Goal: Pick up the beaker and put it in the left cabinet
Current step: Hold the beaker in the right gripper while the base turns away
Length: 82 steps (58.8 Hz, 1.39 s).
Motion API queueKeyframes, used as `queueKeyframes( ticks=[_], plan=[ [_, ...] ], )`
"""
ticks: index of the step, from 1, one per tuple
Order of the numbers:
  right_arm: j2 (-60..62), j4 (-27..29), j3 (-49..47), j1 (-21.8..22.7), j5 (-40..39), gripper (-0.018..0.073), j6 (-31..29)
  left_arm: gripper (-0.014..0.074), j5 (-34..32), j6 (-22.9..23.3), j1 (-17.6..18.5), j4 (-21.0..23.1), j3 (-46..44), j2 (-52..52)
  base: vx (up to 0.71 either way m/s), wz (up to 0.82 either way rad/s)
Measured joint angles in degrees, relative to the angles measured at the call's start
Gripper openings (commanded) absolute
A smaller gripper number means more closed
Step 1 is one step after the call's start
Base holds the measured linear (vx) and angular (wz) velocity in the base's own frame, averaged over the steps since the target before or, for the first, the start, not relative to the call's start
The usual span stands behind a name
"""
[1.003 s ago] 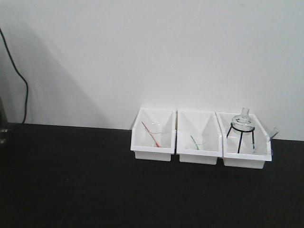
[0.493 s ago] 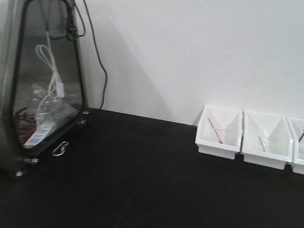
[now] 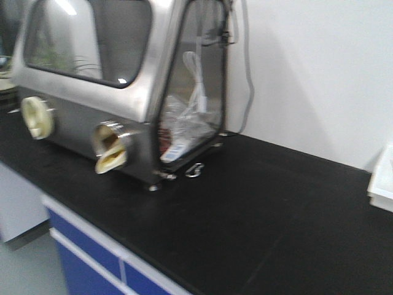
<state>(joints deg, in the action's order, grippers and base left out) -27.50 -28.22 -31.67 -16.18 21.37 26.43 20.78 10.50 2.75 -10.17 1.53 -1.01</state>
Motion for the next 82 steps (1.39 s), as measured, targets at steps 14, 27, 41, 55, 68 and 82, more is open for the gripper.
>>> queueKeyframes(
  ticks=[14,27,41,55,68,82],
  plan=[
    [0.0,0.0,0.0,0.0,0.0,-0.0001,0.0,0.0004,0.0,0.0,0.0,0.0,0.0,0.0,-0.10,0.71],
    [0.0,0.0,0.0,0.0,0.0,-0.0001,0.0,0.0004,0.0,0.0,0.0,0.0,0.0,0.0,-0.04,0.87],
    [0.0,0.0,0.0,0.0,0.0,-0.0001,0.0,0.0004,0.0,0.0,0.0,0.0,0.0,0.0,0.05,0.83],
    [0.0,0.0,0.0,0.0,0.0,-0.0001,0.0,0.0004,0.0,0.0,0.0,0.0,0.0,0.0,0.17,0.60],
    [0.0,0.0,0.0,0.0,0.0,-0.0001,0.0,0.0004,0.0,0.0,0.0,0.0,0.0,0.0,0.29,0.46],
    [0.0,0.0,0.0,0.0,0.1,-0.0001,0.0,0.0004,0.0,0.0,0.0,0.0,0.0,0.0,0.39,0.32]
  ],
)
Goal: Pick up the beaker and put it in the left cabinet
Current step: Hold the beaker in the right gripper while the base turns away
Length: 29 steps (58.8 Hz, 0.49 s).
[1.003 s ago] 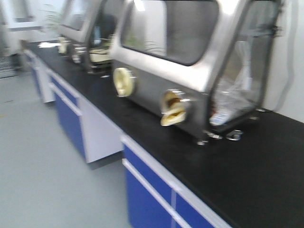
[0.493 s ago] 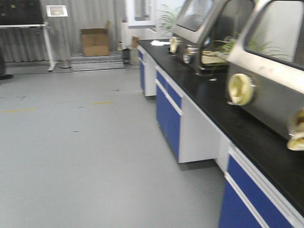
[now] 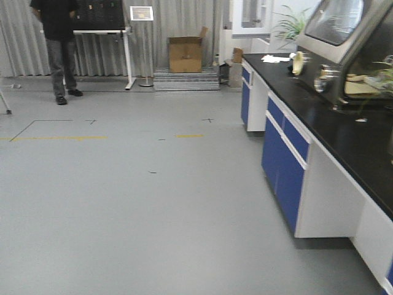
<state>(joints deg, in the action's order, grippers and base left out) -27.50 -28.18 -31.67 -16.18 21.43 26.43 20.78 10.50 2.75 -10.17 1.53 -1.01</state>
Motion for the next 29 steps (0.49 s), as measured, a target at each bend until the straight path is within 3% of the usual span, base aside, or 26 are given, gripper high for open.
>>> queueKeyframes(
  ticks=[29],
  plan=[
    [0.0,0.0,0.0,0.0,0.2,-0.0001,0.0,0.0004,0.0,0.0,0.0,0.0,0.0,0.0,0.55,0.26]
  ],
)
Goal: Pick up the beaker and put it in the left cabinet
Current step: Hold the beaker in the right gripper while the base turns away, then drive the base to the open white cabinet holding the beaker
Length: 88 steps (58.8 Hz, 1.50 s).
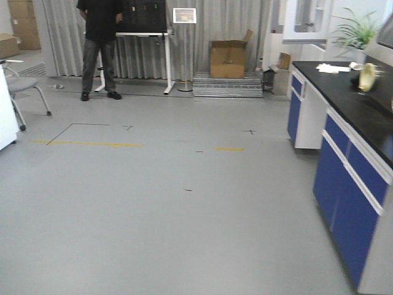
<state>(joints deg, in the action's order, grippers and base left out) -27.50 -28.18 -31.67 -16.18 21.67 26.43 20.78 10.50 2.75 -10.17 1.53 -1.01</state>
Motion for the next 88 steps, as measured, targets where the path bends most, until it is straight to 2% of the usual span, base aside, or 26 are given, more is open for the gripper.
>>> queueKeyframes(
  ticks=[37,88],
  plan=[
    [0.0,0.0,0.0,0.0,0.1,-0.0001,0.0,0.0004,0.0,0.0,0.0,0.0,0.0,0.0,0.65,0.19],
    [0.0,0.0,0.0,0.0,0.1,-0.0001,0.0,0.0004,0.0,0.0,0.0,0.0,0.0,0.0,0.72,-0.09]
  ],
)
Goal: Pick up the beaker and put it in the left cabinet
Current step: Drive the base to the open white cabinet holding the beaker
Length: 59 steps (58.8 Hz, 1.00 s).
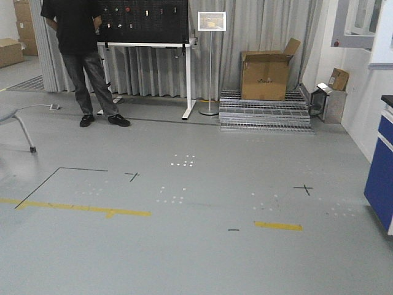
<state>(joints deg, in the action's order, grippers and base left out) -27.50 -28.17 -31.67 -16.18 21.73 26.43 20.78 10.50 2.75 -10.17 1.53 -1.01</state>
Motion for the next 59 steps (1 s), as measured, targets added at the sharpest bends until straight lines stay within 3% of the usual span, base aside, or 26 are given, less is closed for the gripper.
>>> queueKeyframes(
  ticks=[59],
  plan=[
    [0.0,0.0,0.0,0.0,0.0,-0.0001,0.0,0.0004,0.0,0.0,0.0,0.0,0.0,0.0,0.76,-0.08]
  ],
)
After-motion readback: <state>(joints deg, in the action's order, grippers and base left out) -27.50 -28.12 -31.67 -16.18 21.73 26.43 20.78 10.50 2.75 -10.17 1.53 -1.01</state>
